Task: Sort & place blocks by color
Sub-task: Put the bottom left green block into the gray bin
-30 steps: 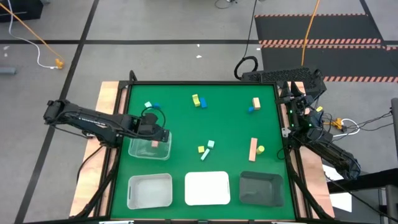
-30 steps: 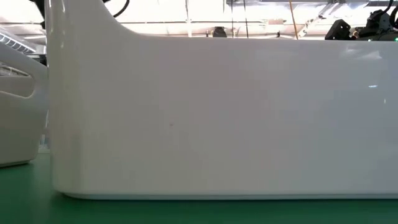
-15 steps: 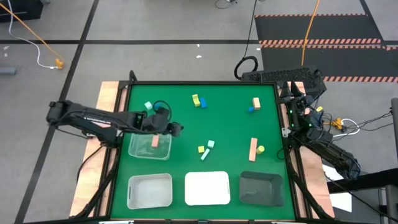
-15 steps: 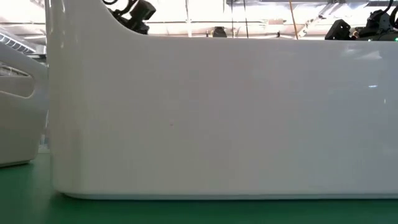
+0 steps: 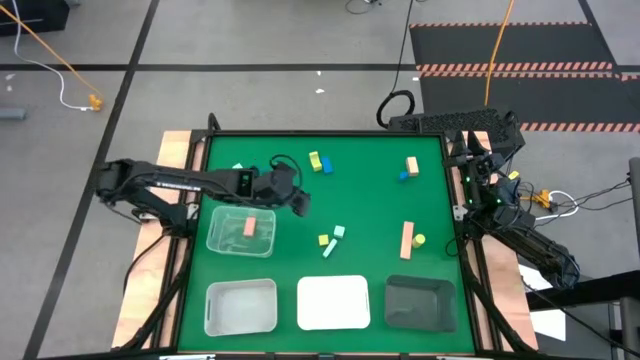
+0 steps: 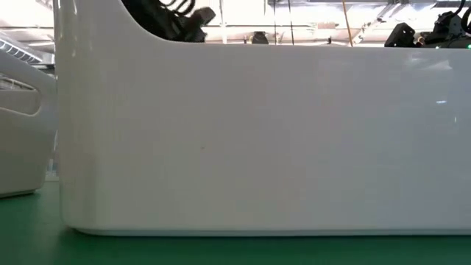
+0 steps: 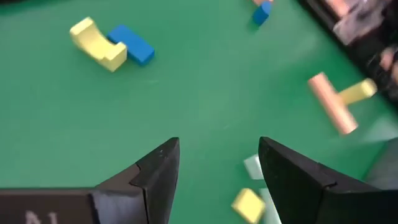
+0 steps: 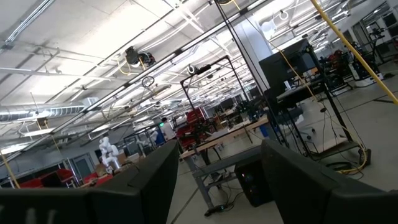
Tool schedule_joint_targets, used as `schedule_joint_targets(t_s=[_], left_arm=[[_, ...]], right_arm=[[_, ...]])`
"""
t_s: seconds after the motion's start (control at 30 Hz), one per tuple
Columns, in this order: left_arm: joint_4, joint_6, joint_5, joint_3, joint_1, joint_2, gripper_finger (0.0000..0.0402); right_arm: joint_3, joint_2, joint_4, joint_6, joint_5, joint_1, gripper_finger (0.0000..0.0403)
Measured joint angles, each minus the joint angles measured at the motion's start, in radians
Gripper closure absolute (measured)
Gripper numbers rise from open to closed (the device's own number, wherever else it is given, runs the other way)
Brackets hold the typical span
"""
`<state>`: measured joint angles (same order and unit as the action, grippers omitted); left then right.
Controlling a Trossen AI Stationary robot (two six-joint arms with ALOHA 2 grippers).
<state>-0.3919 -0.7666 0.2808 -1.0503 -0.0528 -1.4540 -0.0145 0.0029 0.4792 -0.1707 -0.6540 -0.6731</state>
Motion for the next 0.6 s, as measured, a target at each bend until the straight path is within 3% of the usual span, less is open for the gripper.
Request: schedule_joint_targets(t_s=[0.3,0.6], left_arm=[[0.016,0.259,-0.132,-0.091,0.007,-0.194,0.0183],[0.059,0.421,-0.149,-0.106,0.066,-0.290,0.0180]], right_arm=[[0.000,0.000,0.002,0.000,0.000,0.000,0.0180],[0.000,0.000,0.001,0.000,0.000,0.001,0.0180]])
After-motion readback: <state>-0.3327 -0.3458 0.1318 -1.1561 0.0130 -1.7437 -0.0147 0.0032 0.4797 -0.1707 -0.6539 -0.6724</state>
